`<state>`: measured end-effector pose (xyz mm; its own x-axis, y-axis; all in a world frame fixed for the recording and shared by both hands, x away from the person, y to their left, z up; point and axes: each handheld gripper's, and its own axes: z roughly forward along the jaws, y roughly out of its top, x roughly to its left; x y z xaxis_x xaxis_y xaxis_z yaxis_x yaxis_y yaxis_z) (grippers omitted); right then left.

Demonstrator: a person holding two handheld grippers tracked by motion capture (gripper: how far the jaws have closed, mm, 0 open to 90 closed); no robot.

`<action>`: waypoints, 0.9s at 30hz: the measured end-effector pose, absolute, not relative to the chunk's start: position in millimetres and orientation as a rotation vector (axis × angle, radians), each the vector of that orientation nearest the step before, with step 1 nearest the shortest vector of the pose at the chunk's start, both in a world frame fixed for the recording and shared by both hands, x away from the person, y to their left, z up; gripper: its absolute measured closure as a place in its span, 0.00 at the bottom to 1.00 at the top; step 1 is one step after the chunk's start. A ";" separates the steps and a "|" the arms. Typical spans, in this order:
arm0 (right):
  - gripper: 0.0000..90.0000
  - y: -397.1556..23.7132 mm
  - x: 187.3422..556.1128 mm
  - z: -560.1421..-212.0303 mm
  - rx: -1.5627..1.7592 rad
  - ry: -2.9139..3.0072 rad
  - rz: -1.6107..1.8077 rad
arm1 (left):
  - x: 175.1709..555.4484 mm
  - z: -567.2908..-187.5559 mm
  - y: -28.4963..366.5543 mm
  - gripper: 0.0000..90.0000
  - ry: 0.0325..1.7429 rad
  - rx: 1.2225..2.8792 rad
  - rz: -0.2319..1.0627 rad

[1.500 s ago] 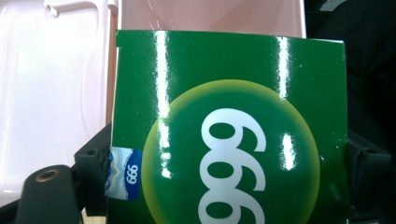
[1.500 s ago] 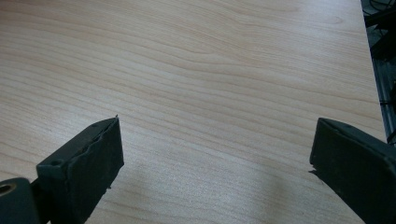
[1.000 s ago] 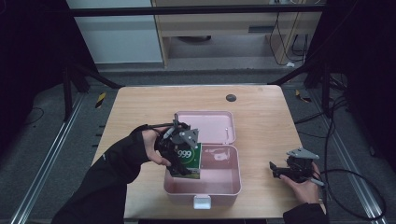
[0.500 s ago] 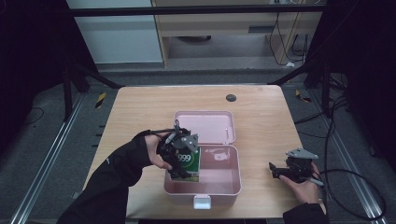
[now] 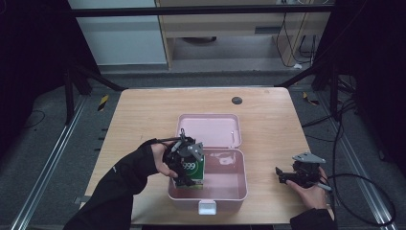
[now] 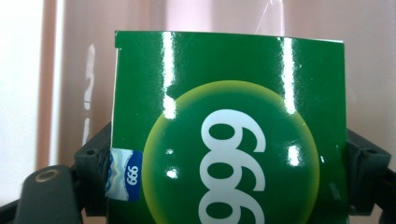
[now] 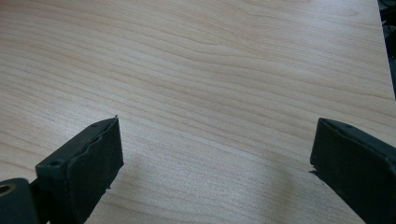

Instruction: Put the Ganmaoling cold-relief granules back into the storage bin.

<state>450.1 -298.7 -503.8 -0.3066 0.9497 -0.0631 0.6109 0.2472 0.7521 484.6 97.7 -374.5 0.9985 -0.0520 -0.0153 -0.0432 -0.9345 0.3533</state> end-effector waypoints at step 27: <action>0.02 -298.0 450.2 -504.3 1.418 2.014 0.847 | 485.3 -387.4 105.4 0.13 -0.041 2.752 -0.004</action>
<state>450.2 -298.0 -504.3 -0.3081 0.9490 -0.0670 0.6161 0.2527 0.7461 485.3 105.4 -387.4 0.9996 -0.0296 0.0026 -0.0284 -0.9249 0.3792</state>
